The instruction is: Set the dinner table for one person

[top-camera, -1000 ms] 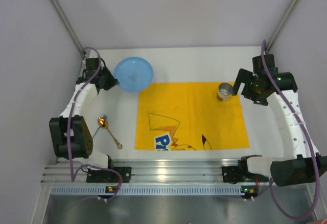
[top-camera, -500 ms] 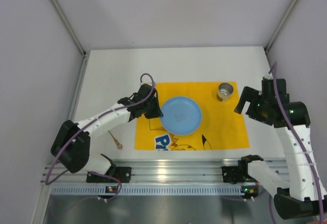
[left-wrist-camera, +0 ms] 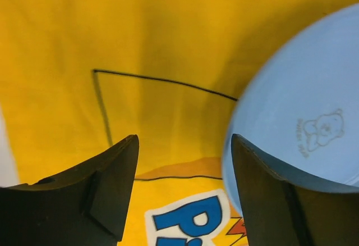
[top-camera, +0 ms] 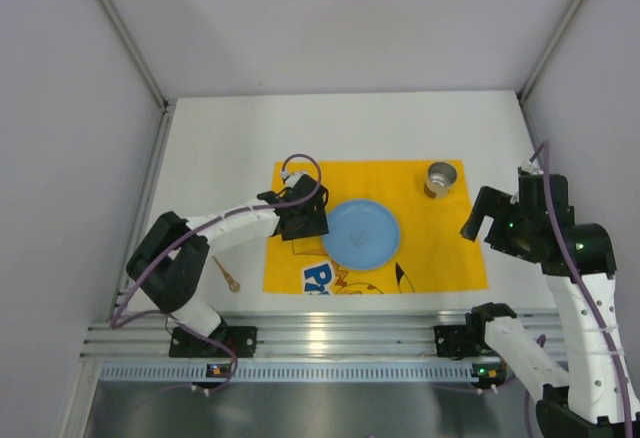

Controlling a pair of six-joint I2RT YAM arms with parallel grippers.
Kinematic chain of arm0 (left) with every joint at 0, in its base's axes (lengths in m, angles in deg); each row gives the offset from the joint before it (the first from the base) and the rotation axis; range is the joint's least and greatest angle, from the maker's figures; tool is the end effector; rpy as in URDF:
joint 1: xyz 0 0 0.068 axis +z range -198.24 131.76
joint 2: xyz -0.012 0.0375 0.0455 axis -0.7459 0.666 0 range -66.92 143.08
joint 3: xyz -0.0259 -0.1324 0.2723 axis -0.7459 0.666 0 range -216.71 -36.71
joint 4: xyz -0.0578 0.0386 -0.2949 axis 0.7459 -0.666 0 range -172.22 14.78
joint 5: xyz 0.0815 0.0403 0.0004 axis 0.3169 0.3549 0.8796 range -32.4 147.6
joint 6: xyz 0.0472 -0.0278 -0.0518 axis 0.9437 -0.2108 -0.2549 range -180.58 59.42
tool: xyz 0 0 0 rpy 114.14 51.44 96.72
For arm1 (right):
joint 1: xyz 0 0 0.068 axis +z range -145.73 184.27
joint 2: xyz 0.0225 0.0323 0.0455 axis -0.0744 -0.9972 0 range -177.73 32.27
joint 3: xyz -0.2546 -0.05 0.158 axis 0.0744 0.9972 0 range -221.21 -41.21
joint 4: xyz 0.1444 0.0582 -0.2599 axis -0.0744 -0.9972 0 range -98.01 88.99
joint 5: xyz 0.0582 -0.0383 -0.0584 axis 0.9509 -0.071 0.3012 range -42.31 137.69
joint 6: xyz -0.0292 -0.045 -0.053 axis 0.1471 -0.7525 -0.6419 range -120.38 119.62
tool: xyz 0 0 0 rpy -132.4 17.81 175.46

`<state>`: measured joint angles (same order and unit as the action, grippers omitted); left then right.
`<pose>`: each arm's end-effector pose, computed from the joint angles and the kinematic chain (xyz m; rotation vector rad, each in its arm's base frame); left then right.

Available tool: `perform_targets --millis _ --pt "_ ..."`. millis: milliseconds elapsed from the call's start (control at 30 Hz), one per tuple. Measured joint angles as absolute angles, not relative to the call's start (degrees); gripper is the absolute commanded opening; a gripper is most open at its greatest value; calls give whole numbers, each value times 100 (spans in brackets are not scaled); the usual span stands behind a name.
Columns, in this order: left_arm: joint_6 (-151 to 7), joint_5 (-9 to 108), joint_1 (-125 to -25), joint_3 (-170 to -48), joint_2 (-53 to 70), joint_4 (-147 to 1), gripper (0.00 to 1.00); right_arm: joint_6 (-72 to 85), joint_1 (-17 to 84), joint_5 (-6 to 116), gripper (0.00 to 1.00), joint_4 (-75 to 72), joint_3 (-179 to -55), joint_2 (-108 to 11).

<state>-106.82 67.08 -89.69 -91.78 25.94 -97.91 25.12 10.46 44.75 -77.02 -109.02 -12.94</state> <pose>0.2821 -0.2353 0.1606 -0.1679 2.6349 -0.3240 0.1367 0.0115 0.3795 0.4417 2.4697 0.1647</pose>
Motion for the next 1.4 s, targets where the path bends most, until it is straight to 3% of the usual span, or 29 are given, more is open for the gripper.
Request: perform_targets --millis 167,467,800,1133,1200,1400 --pt "-10985 7634 -8897 -9160 1803 -10734 84 2483 1046 4479 100 -7726 -10828 -1158" --pt "-11547 8485 -7588 -8218 -927 -12257 82 2472 1092 4577 100 -7728 -10572 -1139" --pt "-11943 8244 -6394 -7617 -542 -12620 77 2479 1208 4700 100 -7685 -10535 -1243" --pt "-11593 7687 -5299 -6649 -416 -11558 75 2470 1355 4604 100 -7687 -10535 -1396" --pt "-11523 7678 -5205 -6614 -324 -11324 73 2470 1394 4562 100 -7685 -10535 -1458" --pt "-11405 7897 -5050 -6767 102 -10950 46 2468 1512 4477 100 -7685 -10535 -1746"
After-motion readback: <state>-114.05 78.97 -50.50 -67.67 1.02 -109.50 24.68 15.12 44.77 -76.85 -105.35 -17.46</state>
